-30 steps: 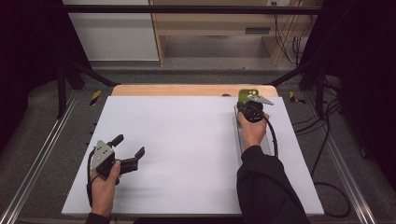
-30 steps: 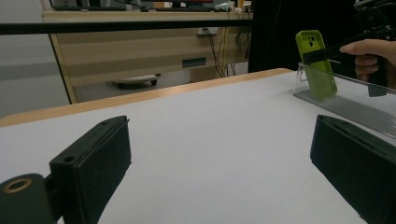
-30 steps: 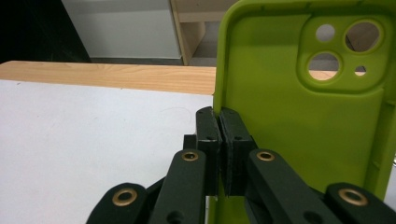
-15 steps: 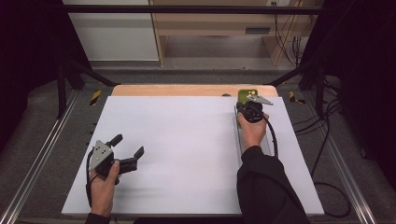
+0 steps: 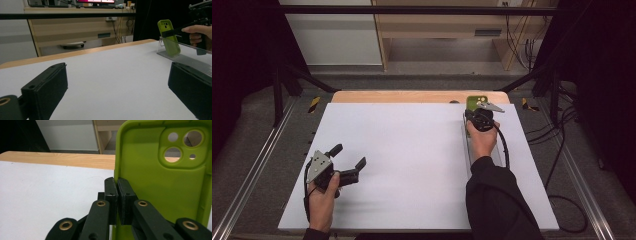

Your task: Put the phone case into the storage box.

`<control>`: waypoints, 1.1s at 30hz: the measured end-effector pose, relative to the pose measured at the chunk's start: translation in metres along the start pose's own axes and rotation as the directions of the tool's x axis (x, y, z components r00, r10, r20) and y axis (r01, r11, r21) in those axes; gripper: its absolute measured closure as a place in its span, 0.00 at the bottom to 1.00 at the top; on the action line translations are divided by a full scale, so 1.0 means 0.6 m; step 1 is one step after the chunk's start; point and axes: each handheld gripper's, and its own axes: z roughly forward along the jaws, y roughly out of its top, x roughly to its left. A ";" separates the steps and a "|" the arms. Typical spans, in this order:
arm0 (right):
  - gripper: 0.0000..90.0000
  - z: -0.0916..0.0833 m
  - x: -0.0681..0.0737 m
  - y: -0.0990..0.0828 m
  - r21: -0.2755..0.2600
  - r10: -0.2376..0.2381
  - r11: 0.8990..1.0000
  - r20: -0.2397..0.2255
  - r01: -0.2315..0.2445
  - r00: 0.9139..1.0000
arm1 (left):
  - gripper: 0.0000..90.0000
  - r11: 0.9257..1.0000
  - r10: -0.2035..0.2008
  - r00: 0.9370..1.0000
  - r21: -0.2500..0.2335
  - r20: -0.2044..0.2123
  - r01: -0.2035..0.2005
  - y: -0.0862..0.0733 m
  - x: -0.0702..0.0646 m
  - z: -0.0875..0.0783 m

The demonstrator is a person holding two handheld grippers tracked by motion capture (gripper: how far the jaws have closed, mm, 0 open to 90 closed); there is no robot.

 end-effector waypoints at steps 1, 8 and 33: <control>0.96 0.000 0.000 0.000 0.000 -0.001 1.000 -0.001 0.001 1.000 | 0.02 1.000 -0.005 1.000 -0.003 0.001 0.005 0.000 0.000 0.000; 0.95 0.000 -0.003 0.002 0.000 0.014 1.000 -0.006 -0.014 1.000 | 0.02 1.000 -0.023 1.000 -0.008 0.011 0.023 -0.002 -0.002 0.003; 0.83 -0.012 -0.004 0.012 -0.013 0.008 1.000 0.012 -0.007 1.000 | 0.02 1.000 -0.024 1.000 -0.001 -0.009 0.024 -0.005 0.005 0.001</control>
